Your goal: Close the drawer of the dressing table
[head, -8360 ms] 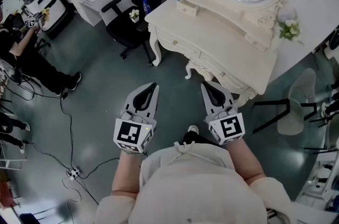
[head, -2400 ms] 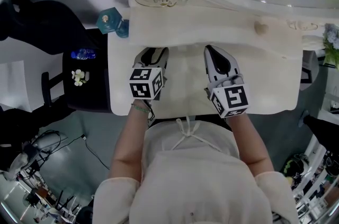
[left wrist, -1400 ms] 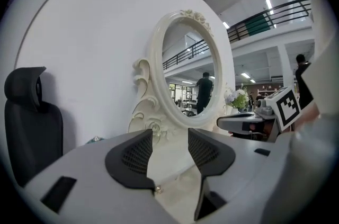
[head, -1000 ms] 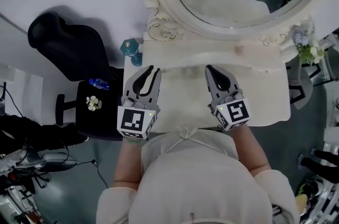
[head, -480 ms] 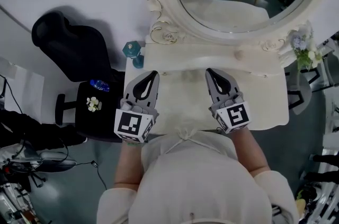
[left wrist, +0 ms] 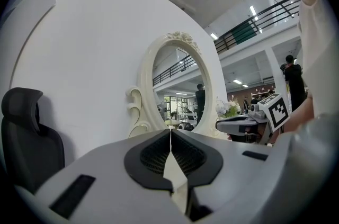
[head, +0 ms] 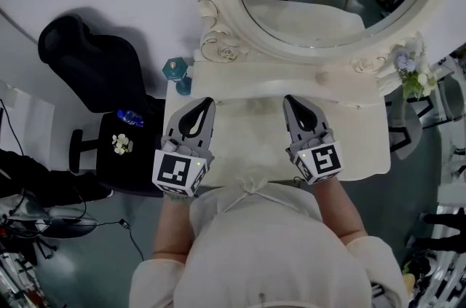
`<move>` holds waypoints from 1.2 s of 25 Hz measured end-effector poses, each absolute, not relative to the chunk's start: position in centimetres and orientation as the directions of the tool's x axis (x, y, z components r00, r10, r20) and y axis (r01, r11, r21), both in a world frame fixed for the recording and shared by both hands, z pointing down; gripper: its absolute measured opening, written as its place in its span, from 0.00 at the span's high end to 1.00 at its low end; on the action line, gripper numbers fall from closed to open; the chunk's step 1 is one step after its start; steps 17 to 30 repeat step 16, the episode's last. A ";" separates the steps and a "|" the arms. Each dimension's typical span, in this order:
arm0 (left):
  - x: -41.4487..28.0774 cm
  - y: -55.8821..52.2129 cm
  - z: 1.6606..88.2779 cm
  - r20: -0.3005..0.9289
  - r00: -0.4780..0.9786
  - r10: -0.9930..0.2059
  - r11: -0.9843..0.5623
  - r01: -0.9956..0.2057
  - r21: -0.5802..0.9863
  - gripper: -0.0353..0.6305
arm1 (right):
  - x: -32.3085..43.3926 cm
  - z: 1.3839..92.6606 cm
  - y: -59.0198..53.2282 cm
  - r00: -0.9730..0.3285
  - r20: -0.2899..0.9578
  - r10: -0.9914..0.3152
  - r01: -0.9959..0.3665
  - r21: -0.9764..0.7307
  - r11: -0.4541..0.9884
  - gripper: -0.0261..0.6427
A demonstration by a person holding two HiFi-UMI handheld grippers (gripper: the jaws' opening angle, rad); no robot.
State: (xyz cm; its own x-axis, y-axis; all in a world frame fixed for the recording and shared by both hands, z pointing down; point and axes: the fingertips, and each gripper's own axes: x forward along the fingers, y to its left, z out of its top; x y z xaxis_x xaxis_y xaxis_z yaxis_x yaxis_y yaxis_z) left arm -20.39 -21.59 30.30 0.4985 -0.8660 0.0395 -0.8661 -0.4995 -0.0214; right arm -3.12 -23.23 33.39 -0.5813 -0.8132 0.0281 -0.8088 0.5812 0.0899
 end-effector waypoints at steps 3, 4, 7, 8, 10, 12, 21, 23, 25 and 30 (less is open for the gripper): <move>-20.2 -21.8 30.6 0.055 0.504 -0.862 -0.505 -0.863 -0.014 0.91 | -3.3 33.7 -23.4 -0.584 0.051 -0.810 -0.806 0.077 0.587 0.96; -20.2 -21.9 30.7 0.059 0.505 -0.861 -0.507 -0.862 -0.012 0.91 | -3.4 33.9 -23.5 -0.590 0.064 -0.805 -0.802 0.067 0.593 0.96; -20.1 -22.1 30.8 0.064 0.509 -0.859 -0.510 -0.860 -0.008 0.91 | -3.8 34.2 -23.6 -0.602 0.089 -0.794 -0.792 0.065 0.607 0.96; -20.0 -22.2 30.8 0.065 0.510 -0.858 -0.511 -0.859 -0.006 0.91 | -3.9 34.2 -23.6 -0.601 0.091 -0.794 -0.792 0.073 0.607 0.96; -19.9 -22.4 30.9 0.064 0.513 -0.856 -0.514 -0.858 -0.002 0.91 | -3.9 34.1 -23.6 -0.596 0.088 -0.798 -0.794 0.085 0.602 0.96; -19.9 -22.6 30.9 0.064 0.516 -0.855 -0.516 -0.856 0.002 0.91 | -3.7 34.0 -23.7 -0.591 0.081 -0.803 -0.798 0.089 0.596 0.96; -19.8 -22.9 31.1 0.057 0.522 -0.851 -0.523 -0.852 0.011 0.91 | -3.4 33.7 -23.9 -0.586 0.067 -0.807 -0.801 0.105 0.590 0.96; -19.8 -22.9 31.1 0.057 0.522 -0.851 -0.523 -0.852 0.011 0.91 | -3.4 33.7 -23.9 -0.586 0.067 -0.807 -0.801 0.105 0.590 0.96; -19.8 -22.9 31.1 0.057 0.522 -0.851 -0.523 -0.852 0.011 0.91 | -3.4 33.7 -23.9 -0.586 0.067 -0.807 -0.801 0.105 0.590 0.96; -19.8 -22.9 31.1 0.057 0.522 -0.851 -0.523 -0.852 0.011 0.91 | -3.4 33.7 -23.9 -0.586 0.067 -0.807 -0.801 0.105 0.590 0.96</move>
